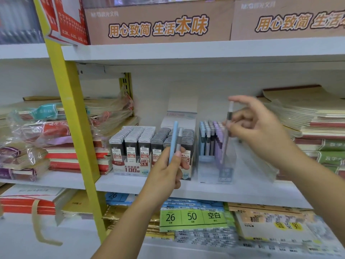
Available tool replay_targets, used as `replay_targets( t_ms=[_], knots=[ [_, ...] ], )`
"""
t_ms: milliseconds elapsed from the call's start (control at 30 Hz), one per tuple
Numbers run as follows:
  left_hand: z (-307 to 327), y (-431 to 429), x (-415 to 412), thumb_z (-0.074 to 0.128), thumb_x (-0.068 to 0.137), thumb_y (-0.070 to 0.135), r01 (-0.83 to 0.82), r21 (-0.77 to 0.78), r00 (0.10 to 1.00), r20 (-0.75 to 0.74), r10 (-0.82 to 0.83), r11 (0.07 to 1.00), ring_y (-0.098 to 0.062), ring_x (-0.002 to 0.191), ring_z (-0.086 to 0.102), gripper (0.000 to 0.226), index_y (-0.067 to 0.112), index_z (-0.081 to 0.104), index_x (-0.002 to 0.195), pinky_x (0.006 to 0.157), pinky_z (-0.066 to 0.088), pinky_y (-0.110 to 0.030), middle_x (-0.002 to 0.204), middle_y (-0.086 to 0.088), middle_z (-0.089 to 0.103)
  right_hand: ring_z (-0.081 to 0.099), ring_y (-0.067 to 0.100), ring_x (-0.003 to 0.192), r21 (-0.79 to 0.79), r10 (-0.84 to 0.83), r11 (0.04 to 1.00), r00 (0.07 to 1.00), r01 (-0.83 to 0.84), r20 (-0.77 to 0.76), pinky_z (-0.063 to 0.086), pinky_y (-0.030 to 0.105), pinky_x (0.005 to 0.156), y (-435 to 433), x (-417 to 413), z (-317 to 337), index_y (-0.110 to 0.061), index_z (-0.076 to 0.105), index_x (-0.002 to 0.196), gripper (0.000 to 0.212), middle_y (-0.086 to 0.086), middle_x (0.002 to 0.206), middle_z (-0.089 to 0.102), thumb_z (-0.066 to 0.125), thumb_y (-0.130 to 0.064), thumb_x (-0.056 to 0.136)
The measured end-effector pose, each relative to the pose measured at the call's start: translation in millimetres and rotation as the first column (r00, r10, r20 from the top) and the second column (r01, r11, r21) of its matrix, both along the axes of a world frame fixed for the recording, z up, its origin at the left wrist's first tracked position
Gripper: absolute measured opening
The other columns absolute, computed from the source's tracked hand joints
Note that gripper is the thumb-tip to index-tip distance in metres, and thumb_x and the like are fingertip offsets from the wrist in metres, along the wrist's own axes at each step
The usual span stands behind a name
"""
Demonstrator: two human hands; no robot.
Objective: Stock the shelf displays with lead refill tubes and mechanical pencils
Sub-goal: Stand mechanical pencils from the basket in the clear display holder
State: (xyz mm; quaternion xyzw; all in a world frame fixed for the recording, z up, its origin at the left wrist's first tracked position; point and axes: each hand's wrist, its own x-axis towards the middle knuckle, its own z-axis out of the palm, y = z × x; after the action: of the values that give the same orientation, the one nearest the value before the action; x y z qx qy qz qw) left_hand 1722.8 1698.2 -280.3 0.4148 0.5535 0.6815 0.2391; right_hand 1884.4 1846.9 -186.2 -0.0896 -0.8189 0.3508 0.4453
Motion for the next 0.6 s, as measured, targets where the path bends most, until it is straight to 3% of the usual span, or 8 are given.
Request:
replay_targets(
  t_ms=[167,333,600],
  knots=[
    [-8,5,0,0.044,0.104,0.036,-0.038,-0.043,0.998,-0.042,0.036,0.998,-0.003,0.054,0.043,0.021,0.035,0.064,0.109,0.05,0.04,-0.018,0.072,0.011,0.064,0.065,0.003,0.075,0.224,-0.144,0.964,0.99,0.143,-0.011,0.051,0.013,0.069,10,-14,-1,-0.036,0.051,0.113,0.042,-0.007,0.092,0.062,0.068,-0.009,0.086],
    [-12,8,-2,0.043,0.105,0.038,-0.032,-0.066,0.998,-0.062,0.028,0.997,-0.005,0.055,0.042,0.021,0.035,0.063,0.109,0.052,0.04,-0.019,0.071,0.012,0.062,0.056,-0.001,0.089,0.436,-0.294,0.876,0.945,0.206,0.145,0.037,0.003,0.07,21,-28,-17,-0.037,0.051,0.106,0.03,-0.011,0.095,0.06,0.067,-0.019,0.087],
    [-16,8,-4,0.042,0.105,0.036,-0.038,-0.077,0.998,-0.059,0.034,0.996,-0.005,0.056,0.043,0.023,0.031,0.063,0.111,0.052,0.041,-0.016,0.072,0.012,0.064,0.055,-0.008,0.09,0.416,-0.296,0.885,0.942,0.208,0.16,0.035,-0.002,0.075,29,-35,-22,-0.039,0.054,0.101,0.029,-0.009,0.097,0.057,0.069,-0.02,0.083]
  ],
)
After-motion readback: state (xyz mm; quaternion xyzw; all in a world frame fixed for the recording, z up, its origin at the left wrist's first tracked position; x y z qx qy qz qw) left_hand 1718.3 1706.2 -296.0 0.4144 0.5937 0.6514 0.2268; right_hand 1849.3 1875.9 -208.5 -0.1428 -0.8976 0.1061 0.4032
